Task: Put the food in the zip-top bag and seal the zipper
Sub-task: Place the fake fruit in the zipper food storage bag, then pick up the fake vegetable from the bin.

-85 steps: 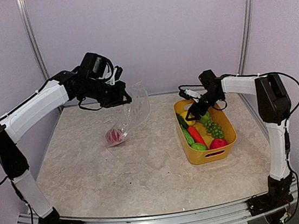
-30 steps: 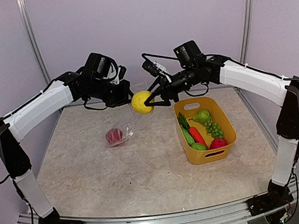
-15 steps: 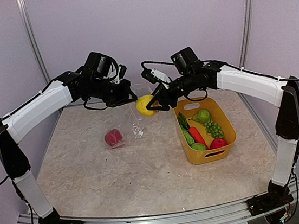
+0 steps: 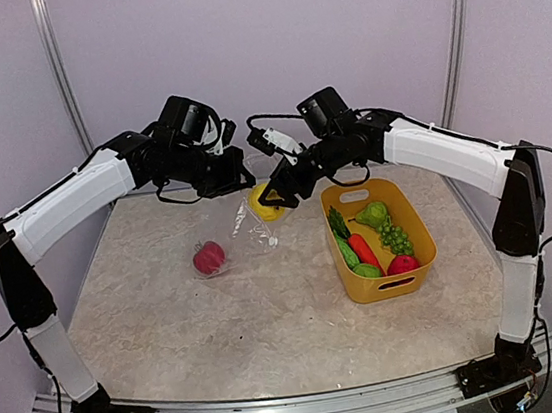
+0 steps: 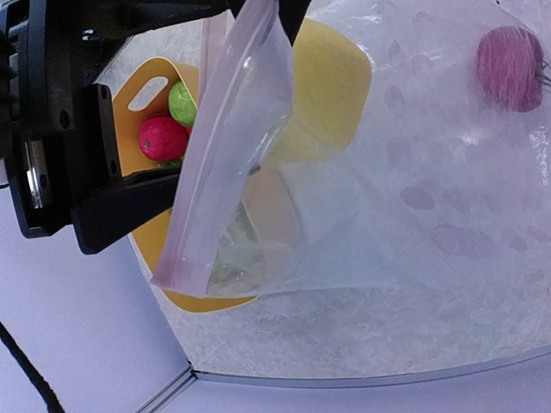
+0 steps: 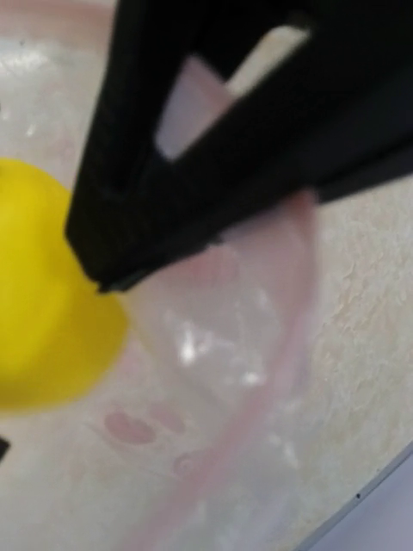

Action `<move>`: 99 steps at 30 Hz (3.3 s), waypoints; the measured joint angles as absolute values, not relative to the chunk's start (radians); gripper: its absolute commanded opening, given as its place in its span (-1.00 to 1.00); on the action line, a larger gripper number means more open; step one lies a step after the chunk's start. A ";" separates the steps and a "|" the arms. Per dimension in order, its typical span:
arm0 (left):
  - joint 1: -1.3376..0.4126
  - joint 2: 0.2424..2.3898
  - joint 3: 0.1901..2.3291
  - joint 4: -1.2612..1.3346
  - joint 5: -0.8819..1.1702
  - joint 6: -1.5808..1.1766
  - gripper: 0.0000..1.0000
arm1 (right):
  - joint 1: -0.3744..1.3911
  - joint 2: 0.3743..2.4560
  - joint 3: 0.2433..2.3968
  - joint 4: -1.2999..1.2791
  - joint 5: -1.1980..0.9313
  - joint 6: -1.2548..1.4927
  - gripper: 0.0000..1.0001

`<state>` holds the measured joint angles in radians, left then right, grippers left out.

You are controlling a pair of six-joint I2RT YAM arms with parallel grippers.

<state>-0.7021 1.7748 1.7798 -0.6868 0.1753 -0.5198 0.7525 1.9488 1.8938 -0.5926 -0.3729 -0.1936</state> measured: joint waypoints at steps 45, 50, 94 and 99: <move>-0.607 1.695 1.744 -0.750 0.128 -0.485 -1.00 | 0.458 1.723 1.422 -0.693 -0.191 -0.269 -0.07; -0.607 1.686 1.725 -0.750 0.128 -0.487 -1.00 | 0.458 1.837 1.435 -0.720 -0.175 -0.259 -0.07; -0.617 1.642 1.639 -0.721 0.173 -0.516 -1.00 | 0.446 2.116 1.631 -0.827 -0.192 -0.136 -0.38; -0.620 1.649 1.659 -0.726 0.176 -0.516 -1.00 | 0.443 2.052 1.646 -0.850 -0.190 -0.137 -0.43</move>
